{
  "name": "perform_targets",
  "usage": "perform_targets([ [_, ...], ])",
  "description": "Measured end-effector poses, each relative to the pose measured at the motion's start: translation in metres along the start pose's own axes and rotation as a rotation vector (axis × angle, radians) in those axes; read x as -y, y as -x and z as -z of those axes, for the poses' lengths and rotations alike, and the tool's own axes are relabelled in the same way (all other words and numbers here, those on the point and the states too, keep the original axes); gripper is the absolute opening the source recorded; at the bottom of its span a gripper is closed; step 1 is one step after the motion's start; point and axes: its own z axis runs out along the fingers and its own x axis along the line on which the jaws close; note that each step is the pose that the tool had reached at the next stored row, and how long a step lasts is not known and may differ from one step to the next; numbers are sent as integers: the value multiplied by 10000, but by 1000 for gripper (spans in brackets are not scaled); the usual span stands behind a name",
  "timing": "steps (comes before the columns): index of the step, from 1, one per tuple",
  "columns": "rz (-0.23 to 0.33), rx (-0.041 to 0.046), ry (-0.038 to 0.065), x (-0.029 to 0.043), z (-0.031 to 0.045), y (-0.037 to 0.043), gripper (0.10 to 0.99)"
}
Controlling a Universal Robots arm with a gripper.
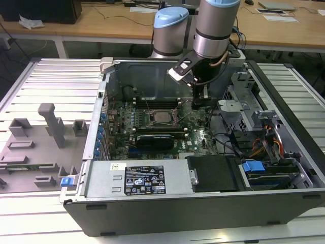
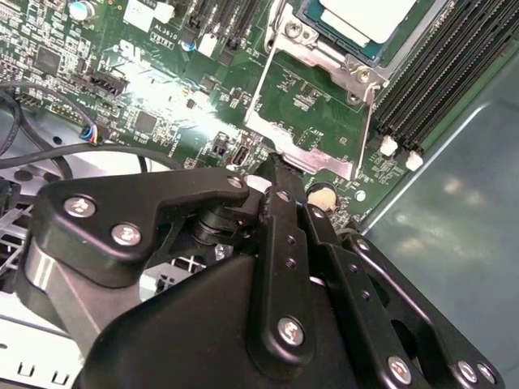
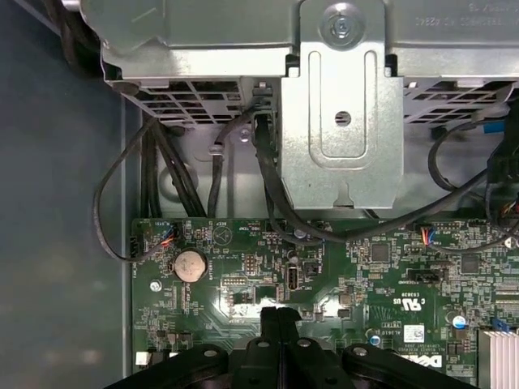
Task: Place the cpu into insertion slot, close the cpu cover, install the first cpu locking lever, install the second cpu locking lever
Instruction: 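Close the cpu cover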
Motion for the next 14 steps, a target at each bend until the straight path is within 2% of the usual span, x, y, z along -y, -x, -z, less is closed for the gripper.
perform_targets([
  [5, 2, 0, 0, 1, -24, -82, 106],
  [7, 1, 19, 0, 9, -24, -87, 106],
  [13, 4, 134, 3, 28, 7, -92, 106],
  [14, 5, 178, 13, 38, 15, -97, 106],
])
